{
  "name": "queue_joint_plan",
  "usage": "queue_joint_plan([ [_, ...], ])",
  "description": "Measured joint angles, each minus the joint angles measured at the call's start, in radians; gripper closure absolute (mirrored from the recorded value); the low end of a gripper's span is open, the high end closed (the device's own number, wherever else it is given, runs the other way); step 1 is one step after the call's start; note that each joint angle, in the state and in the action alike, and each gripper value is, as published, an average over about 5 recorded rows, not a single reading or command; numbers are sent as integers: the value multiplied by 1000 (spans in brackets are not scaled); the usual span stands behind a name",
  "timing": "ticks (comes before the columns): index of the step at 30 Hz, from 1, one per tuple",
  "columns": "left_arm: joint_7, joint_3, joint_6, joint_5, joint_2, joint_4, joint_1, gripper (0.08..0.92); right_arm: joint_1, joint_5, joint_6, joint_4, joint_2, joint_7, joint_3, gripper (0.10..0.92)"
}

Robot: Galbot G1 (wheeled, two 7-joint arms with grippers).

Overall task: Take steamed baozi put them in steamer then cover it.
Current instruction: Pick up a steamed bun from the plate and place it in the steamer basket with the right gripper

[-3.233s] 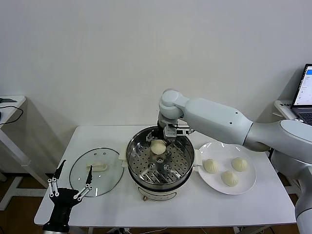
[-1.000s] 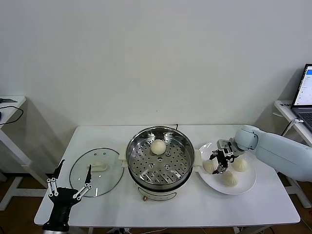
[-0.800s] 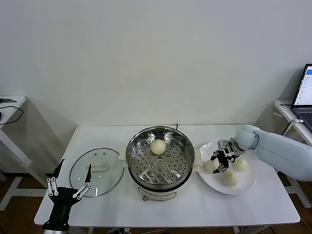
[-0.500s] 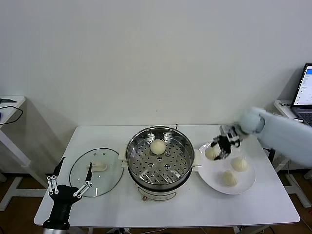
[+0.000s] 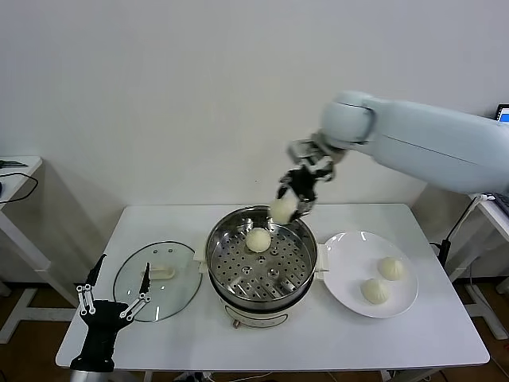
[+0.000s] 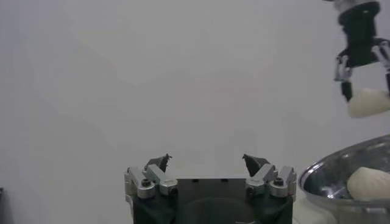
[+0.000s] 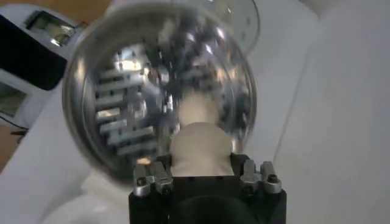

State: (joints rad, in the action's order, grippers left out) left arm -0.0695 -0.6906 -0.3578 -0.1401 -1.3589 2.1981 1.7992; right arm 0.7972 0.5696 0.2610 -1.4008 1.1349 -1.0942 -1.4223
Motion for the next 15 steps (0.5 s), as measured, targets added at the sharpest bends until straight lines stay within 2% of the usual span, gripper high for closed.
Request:
queue_joint_plan([
  [6, -3, 0, -2, 0, -2, -7, -5, 177, -6, 47, 63, -7, 115, 65, -60, 388],
  [15, -6, -3, -5, 1, -2, -12, -9, 177, -46, 72, 124, -15, 195, 149, -103, 404],
])
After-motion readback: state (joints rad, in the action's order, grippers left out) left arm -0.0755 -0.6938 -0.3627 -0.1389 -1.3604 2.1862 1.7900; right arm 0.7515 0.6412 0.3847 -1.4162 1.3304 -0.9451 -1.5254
